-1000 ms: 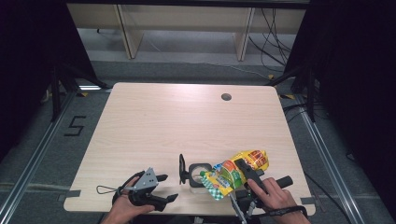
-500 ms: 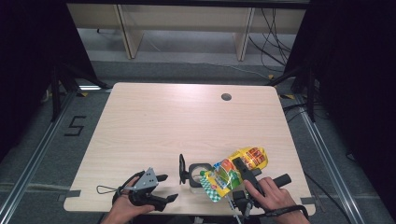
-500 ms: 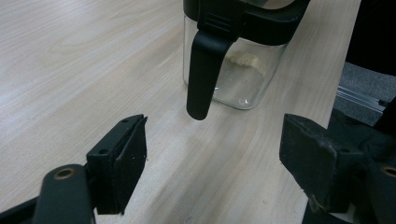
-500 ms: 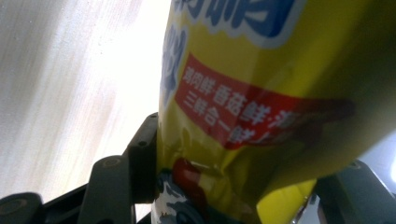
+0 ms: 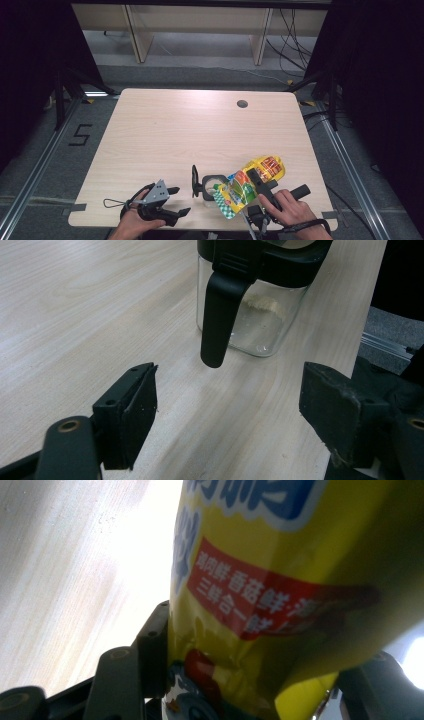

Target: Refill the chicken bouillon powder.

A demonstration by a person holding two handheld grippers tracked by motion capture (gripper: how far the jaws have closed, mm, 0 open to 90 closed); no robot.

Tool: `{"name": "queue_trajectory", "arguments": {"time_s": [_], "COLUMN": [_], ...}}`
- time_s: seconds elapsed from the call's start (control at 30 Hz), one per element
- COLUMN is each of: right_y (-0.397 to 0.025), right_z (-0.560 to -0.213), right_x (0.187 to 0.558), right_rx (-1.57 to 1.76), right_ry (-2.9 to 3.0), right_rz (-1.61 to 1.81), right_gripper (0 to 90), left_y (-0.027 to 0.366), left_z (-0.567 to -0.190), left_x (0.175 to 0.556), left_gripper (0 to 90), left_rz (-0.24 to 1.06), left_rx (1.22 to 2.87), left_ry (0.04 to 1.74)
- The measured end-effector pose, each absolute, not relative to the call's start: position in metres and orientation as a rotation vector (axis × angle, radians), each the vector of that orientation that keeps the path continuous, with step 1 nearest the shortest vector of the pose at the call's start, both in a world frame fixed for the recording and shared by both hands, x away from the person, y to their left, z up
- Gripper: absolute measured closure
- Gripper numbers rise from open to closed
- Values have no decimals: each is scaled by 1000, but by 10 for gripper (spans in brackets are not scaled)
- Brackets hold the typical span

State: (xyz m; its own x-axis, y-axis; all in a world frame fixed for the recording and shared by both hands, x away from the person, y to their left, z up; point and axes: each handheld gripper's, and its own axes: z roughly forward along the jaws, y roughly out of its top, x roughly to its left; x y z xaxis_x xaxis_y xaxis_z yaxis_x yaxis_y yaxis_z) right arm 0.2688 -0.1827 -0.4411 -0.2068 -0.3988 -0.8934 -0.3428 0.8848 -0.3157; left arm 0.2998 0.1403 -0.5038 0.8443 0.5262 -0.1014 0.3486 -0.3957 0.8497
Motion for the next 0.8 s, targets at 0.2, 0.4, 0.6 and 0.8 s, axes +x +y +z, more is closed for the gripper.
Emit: {"name": "queue_trajectory", "arguments": {"time_s": [0.2,0.4,0.6,0.8], "right_y": [-183,-182,-181,-179], "right_z": [-436,-436,-437,-443], "right_x": [268,269,268,269], "right_rx": [-595,-602,-607,-588], "right_ry": [1793,1767,1775,1792], "right_rz": [-108,-96,-109,-59], "right_gripper": [428,428,434,436], "left_y": [140,140,139,140], "left_z": [-503,-503,-503,-503], "left_x": [298,298,298,299], "left_gripper": [229,230,229,229], "left_rz": [222,216,206,217], "left_rx": [2040,2032,2032,2033], "left_ry": [658,664,665,657]}}
